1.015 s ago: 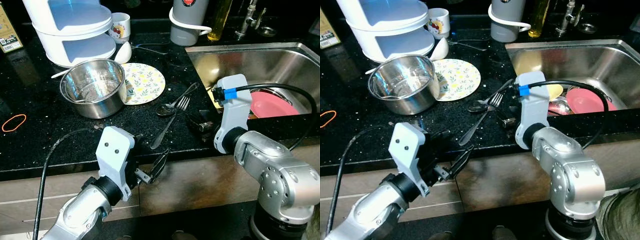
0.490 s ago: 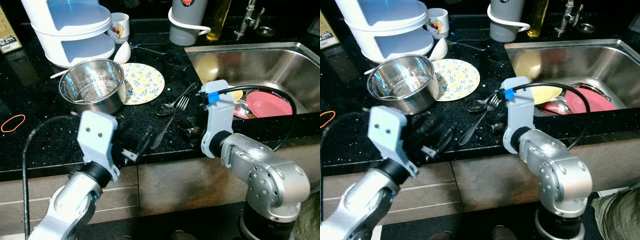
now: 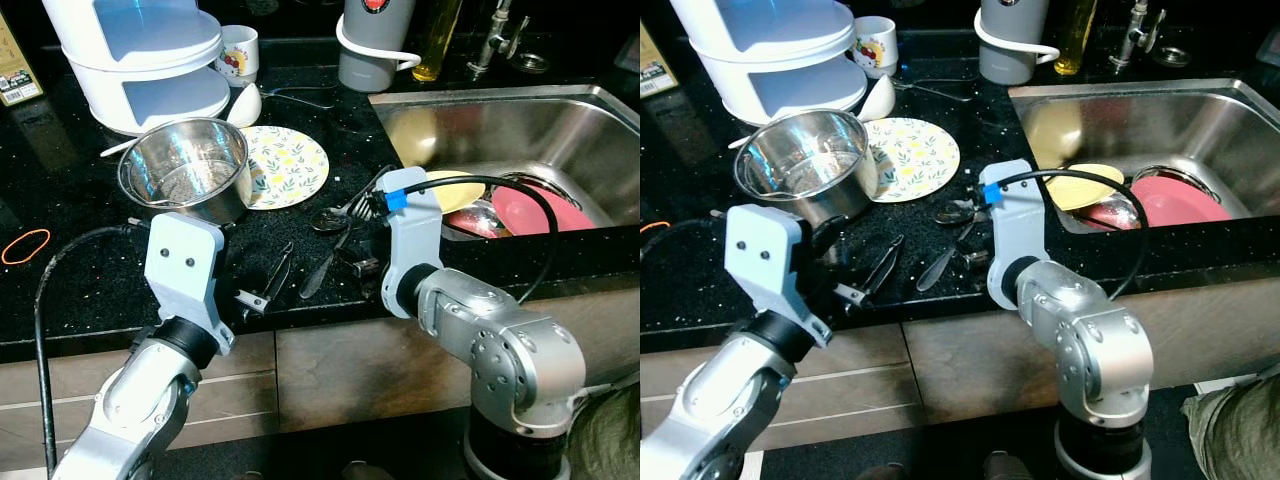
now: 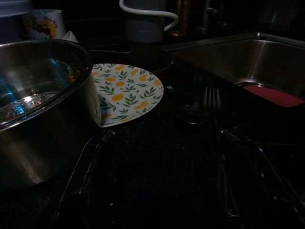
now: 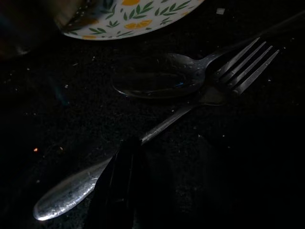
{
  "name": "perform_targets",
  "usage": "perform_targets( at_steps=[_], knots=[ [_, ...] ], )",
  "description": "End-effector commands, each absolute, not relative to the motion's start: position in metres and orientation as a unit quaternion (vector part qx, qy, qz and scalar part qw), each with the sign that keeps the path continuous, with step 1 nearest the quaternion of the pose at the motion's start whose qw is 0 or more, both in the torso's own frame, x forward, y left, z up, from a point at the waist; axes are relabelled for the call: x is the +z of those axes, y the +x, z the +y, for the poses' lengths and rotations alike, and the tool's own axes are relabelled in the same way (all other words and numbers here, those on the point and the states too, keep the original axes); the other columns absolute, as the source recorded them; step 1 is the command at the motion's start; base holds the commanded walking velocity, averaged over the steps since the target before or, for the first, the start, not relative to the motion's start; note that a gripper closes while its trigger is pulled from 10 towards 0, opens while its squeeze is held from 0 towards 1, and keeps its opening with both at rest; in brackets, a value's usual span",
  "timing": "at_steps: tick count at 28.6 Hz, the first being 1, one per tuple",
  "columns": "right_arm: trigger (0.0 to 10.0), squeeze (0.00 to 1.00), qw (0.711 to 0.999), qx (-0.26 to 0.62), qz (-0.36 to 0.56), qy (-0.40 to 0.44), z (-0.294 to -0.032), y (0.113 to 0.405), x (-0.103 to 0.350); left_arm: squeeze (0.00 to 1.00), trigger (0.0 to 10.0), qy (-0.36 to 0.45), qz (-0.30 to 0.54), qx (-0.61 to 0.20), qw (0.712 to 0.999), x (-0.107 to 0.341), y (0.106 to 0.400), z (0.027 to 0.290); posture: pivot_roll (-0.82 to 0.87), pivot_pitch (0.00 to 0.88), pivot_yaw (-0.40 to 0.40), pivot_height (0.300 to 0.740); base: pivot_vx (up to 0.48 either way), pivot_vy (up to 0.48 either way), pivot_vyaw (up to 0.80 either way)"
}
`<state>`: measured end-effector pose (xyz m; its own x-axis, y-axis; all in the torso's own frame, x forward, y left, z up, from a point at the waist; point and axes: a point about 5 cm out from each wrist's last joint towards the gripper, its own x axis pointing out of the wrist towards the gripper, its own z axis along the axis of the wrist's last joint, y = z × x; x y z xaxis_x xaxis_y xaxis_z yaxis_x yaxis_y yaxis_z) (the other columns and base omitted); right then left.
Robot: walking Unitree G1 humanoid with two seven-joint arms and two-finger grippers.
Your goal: Kitchen organization
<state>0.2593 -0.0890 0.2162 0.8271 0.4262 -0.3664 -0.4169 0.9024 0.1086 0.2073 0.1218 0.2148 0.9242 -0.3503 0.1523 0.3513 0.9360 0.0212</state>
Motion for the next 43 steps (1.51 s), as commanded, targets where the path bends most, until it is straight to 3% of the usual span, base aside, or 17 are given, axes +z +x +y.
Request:
perform_targets(
  at_steps=[1,2,5,6,7,8,23,33,34,36,37,43],
  knots=[
    [10.0,0.00,0.953,0.213,0.215,0.017,-0.088,0.260,0.209,0.00,10.0,-0.001,-0.079,-0.177,0.981,0.217,0.206,0.120,0.04,0.086,-0.083,0.732,0.000,0.000,0.00],
    [10.0,1.00,0.954,0.210,0.212,0.018,-0.088,0.261,0.209,0.00,10.0,-0.002,-0.079,-0.178,0.981,0.217,0.206,0.120,0.04,0.086,-0.084,0.732,0.000,0.000,0.00],
    [10.0,1.00,0.957,0.207,0.205,0.021,-0.087,0.264,0.212,0.00,10.0,-0.003,-0.079,-0.179,0.981,0.217,0.206,0.119,0.03,0.086,-0.085,0.732,0.000,0.000,0.00],
    [10.0,0.99,0.957,0.206,0.202,0.024,-0.086,0.265,0.213,0.00,10.0,-0.004,-0.079,-0.179,0.981,0.217,0.206,0.119,0.03,0.087,-0.086,0.732,0.000,0.000,0.00],
    [10.0,0.89,0.958,0.206,0.200,0.027,-0.085,0.266,0.214,0.00,10.0,-0.005,-0.080,-0.180,0.981,0.217,0.206,0.118,0.04,0.087,-0.087,0.732,0.000,0.000,0.00],
    [10.0,0.00,0.958,0.206,0.199,0.027,-0.085,0.266,0.215,0.00,10.0,-0.005,-0.080,-0.180,0.980,0.217,0.206,0.118,0.03,0.086,-0.088,0.732,0.000,0.000,0.00],
    [10.0,0.00,0.959,0.190,0.211,-0.022,-0.076,0.270,0.211,0.00,10.0,-0.010,-0.082,-0.182,0.980,0.219,0.206,0.114,0.04,0.081,-0.101,0.732,0.000,0.000,0.00],
    [10.0,0.00,0.950,0.167,0.241,-0.103,-0.088,0.268,0.194,0.00,10.0,-0.013,-0.086,-0.182,0.980,0.220,0.205,0.112,0.04,0.079,-0.110,0.732,0.000,0.000,0.00],
    [4.1,0.00,0.950,0.166,0.245,-0.104,-0.089,0.267,0.193,0.00,10.0,-0.013,-0.086,-0.182,0.980,0.220,0.205,0.112,0.04,0.079,-0.110,0.732,0.000,0.000,0.00],
    [4.1,0.00,0.949,0.166,0.246,-0.104,-0.089,0.267,0.192,0.00,10.0,-0.014,-0.086,-0.182,0.979,0.220,0.205,0.112,0.04,0.079,-0.110,0.732,0.000,0.000,0.00],
    [0.0,0.00,0.949,0.165,0.248,-0.103,-0.090,0.267,0.192,0.00,10.0,-0.014,-0.086,-0.182,0.979,0.220,0.205,0.112,0.04,0.078,-0.110,0.732,0.000,0.000,0.00],
    [0.0,0.00,0.947,0.162,0.256,-0.108,-0.096,0.267,0.189,0.00,10.0,-0.018,-0.087,-0.181,0.979,0.221,0.204,0.111,0.03,0.085,-0.111,0.732,0.000,0.000,0.00]
  ],
)
